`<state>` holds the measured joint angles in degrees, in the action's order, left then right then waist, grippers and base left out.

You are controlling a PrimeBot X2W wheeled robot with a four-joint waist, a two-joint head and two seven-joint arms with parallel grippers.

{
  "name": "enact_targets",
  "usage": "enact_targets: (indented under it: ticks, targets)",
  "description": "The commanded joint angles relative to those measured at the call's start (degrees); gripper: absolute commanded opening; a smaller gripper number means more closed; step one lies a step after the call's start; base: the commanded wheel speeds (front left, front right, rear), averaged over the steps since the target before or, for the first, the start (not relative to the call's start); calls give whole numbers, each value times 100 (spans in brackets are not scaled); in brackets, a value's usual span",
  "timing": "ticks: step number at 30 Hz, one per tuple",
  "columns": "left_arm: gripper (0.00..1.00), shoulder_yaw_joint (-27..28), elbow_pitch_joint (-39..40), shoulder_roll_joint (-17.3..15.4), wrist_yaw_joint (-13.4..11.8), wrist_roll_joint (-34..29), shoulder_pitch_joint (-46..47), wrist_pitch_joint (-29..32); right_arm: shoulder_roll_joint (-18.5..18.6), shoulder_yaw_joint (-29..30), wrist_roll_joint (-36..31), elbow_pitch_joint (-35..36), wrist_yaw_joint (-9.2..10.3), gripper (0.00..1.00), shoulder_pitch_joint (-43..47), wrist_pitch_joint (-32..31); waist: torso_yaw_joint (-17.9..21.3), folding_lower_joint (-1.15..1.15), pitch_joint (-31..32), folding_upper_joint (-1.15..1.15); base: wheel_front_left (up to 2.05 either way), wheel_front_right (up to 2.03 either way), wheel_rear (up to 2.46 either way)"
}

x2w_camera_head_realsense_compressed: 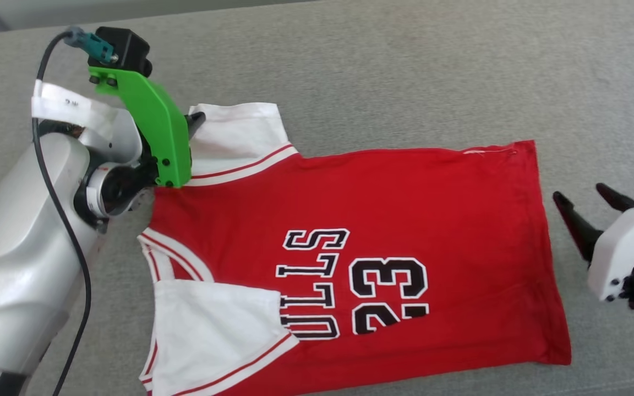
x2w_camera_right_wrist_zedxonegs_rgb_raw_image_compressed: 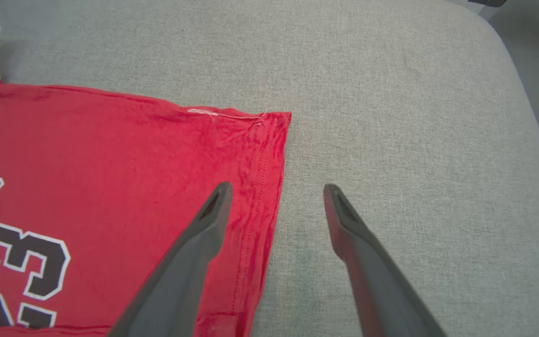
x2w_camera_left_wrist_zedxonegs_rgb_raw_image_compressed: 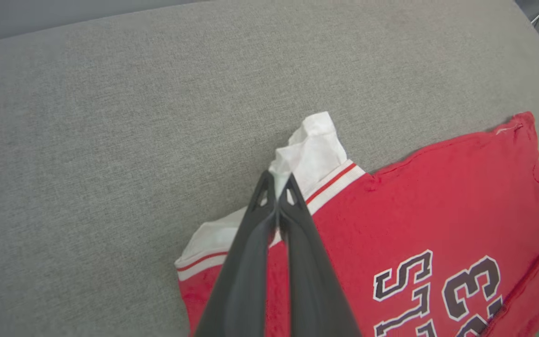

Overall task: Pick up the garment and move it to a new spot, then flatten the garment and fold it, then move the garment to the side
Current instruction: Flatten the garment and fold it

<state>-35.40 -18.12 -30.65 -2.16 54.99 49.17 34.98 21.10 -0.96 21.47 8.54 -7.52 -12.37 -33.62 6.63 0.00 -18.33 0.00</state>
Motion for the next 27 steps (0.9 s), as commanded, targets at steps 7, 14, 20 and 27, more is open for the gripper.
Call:
enact_targets:
  ticks: [7,14,20,27]
  targets:
    - [0,160,1642,-410,-567,10,-676,35,341,-13,482,-591,3,100,-872,-1227,-517,0,-225,0,0,0,0]
    - [0,191,2791,-688,-927,-111,-1110,13,529,-101,544,-1385,3,100,-1570,-1502,-753,0,-497,0,0,0,0]
    - [0,181,3240,-746,-1058,-167,-1254,-15,651,-321,477,-1894,3,100,-1959,-1503,-914,0,-651,0,0,0,0]
    - [0,124,3354,-721,-1069,-216,-1319,-78,760,-710,469,-2303,3,100,-2118,-1451,-1030,0,-758,0,0,0,0]
